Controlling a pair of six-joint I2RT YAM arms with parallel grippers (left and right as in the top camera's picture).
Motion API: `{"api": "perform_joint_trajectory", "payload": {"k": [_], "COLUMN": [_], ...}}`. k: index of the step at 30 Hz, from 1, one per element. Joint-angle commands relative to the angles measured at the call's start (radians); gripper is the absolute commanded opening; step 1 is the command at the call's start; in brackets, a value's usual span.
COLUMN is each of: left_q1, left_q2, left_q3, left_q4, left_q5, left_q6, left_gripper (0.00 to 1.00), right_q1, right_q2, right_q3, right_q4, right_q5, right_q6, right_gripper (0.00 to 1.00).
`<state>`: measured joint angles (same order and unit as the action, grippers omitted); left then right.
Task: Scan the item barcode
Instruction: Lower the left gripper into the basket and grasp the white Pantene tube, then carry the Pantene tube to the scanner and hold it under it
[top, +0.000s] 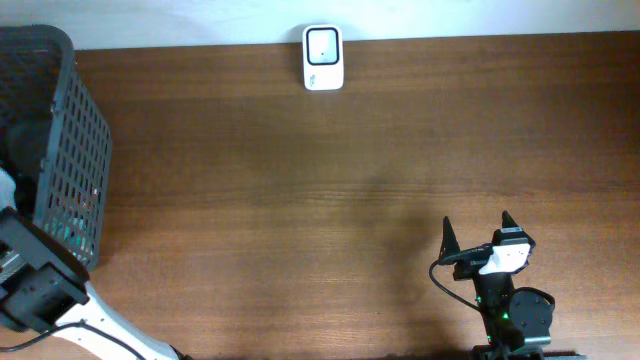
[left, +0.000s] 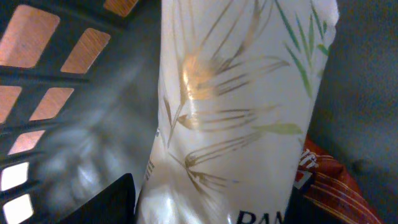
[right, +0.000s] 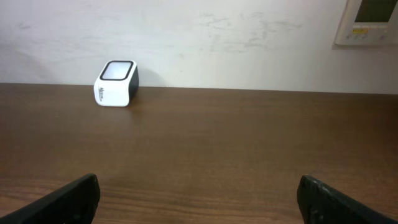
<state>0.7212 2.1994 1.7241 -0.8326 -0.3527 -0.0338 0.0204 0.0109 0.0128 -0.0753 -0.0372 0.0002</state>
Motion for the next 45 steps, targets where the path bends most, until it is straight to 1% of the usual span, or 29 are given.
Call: {"api": "perform_joint_trajectory", "payload": {"k": [1,3,4,5,8,9,11,12,13,17,20,23,25,30,32,35,39,41,42,43,45], "left_q1": [0.048,0.057,0.059,0.059,0.058,0.058,0.058,0.056,0.056,0.056,0.055,0.053,0.053,0.053,0.053,0.053,0.053,0.053,0.053,0.053,0.053], "left_q2": [0.069,0.086,0.086,0.085,0.078,0.073,0.063,0.055,0.045,-0.006,-0.048,-0.097,-0.129,-0.188,-0.219,-0.265,-0.315,-0.322,-0.323,-0.325,-0.33], "left_q3": [-0.009,-0.009,-0.009,-0.008,0.017,0.042,0.089,0.12,0.148,0.241,0.288,0.342,0.377,0.431,0.442,0.453,0.453,0.453,0.453,0.453,0.453], "left_q4": [-0.018,-0.037,-0.043,-0.043,-0.057,-0.077,-0.114,-0.138,-0.156,-0.195,-0.195,-0.194,-0.194,-0.19,-0.173,-0.134,-0.084,-0.085,-0.087,-0.089,-0.082], "left_q5": [0.084,0.084,0.084,0.084,0.084,0.085,0.089,0.089,0.101,0.251,0.359,0.453,0.489,0.501,0.557,0.673,0.758,0.758,0.759,0.767,0.848], "left_q6": [0.005,0.005,0.005,0.005,0.005,0.005,0.004,0.004,0.003,0.001,0.001,0.001,0.001,0.0,0.0,0.0,0.0,-0.007,-0.008,-0.028,-0.068], "left_gripper": [0.56,0.39,0.25,0.2,0.17,0.1,0.07,0.02,0.0,0.0,0.05,0.05,0.06,0.06,0.05,0.06,0.08,0.05,0.0,0.0,0.0], "right_q1": [-0.001,-0.001,-0.001,-0.001,-0.001,-0.001,-0.001,-0.001,-0.001,-0.001,-0.001,-0.001,-0.001,-0.001,-0.001,-0.001,-0.001,-0.001,-0.001,-0.001,-0.001], "right_q2": [-0.007,-0.007,-0.007,-0.007,-0.007,-0.007,-0.007,-0.008,-0.007,-0.007,-0.007,-0.007,-0.007,-0.007,-0.007,-0.007,-0.007,-0.007,-0.007,-0.007,-0.007], "right_q3": [-0.007,-0.007,-0.007,-0.007,-0.007,-0.007,-0.007,-0.007,-0.007,-0.007,-0.007,-0.007,-0.007,-0.007,-0.007,-0.007,-0.007,-0.007,-0.007,-0.007,-0.007], "right_q4": [-0.004,-0.004,-0.004,-0.004,-0.004,-0.004,-0.004,-0.004,-0.004,-0.004,-0.004,-0.004,-0.004,-0.004,-0.004,-0.004,-0.004,-0.004,-0.004,-0.004,-0.004], "right_q5": [0.012,0.012,0.012,0.012,0.012,0.012,0.012,0.012,0.012,0.012,0.012,0.012,0.012,0.012,0.012,0.012,0.012,0.012,0.012,0.012,0.012], "right_q6": [0.004,0.004,0.004,0.004,0.004,0.004,0.004,0.004,0.004,0.004,0.004,0.004,0.004,0.004,0.004,0.004,0.004,0.004,0.004,0.004,0.004], "right_gripper": [0.99,0.99,0.99,0.99,0.99,0.99,0.99,0.99,0.99,0.99,0.99,0.98,0.99,0.99,0.99,0.99,0.99,0.99,0.99,0.99,0.99]}}
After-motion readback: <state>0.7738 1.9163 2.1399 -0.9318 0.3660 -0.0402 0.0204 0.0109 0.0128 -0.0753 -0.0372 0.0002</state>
